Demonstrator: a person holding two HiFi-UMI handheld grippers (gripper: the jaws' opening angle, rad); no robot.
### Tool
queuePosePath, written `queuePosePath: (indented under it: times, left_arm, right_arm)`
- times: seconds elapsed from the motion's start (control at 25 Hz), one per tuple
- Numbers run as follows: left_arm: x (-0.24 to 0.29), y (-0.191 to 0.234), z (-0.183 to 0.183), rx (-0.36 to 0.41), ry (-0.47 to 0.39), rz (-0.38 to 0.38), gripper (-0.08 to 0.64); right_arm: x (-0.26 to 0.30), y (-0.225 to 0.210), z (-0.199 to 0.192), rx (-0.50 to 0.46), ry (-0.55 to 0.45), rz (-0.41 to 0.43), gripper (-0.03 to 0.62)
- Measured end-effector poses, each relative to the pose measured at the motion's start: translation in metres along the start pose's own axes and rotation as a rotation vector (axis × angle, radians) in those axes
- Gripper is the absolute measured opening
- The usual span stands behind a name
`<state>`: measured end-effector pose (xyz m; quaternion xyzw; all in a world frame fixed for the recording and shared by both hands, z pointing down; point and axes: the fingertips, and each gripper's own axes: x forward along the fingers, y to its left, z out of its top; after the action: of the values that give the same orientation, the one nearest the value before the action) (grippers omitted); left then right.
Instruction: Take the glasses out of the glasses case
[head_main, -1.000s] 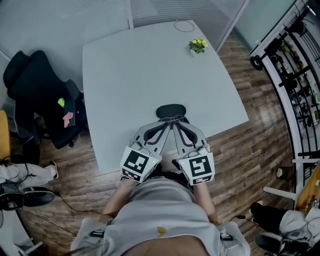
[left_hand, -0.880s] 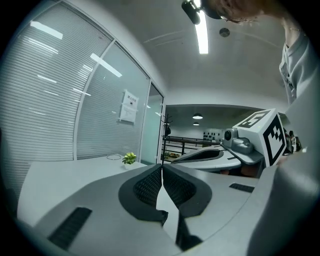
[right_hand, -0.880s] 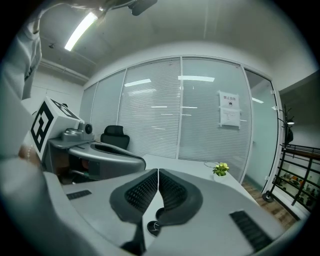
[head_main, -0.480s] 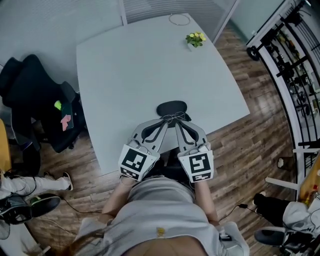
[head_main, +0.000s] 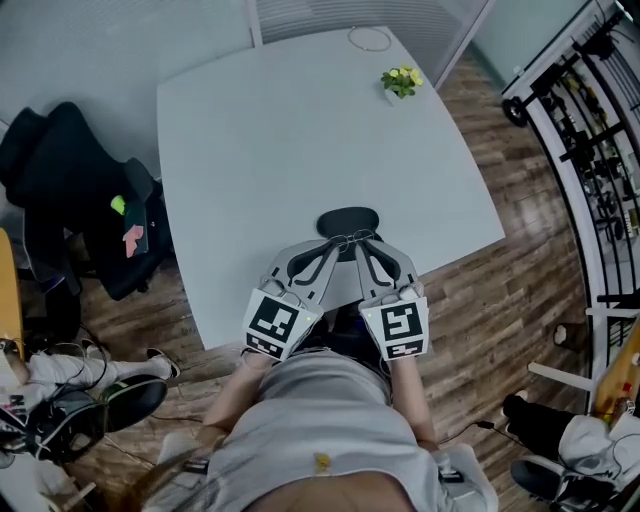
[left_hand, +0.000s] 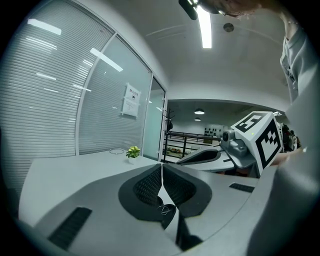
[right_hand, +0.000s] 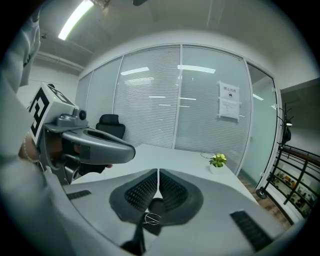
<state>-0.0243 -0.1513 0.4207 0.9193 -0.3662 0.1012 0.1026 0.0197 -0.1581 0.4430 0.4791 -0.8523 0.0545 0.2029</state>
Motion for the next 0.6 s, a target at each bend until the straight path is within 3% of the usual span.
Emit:
queuePosePath:
  times: [0.6]
  left_arm:
    - [0.022, 0.017, -0.016, -0.033, 0.050, 0.030, 0.031]
  right_arm:
    - [0.048, -0.025, -0.076, 0.012, 0.200, 0.072, 0.051]
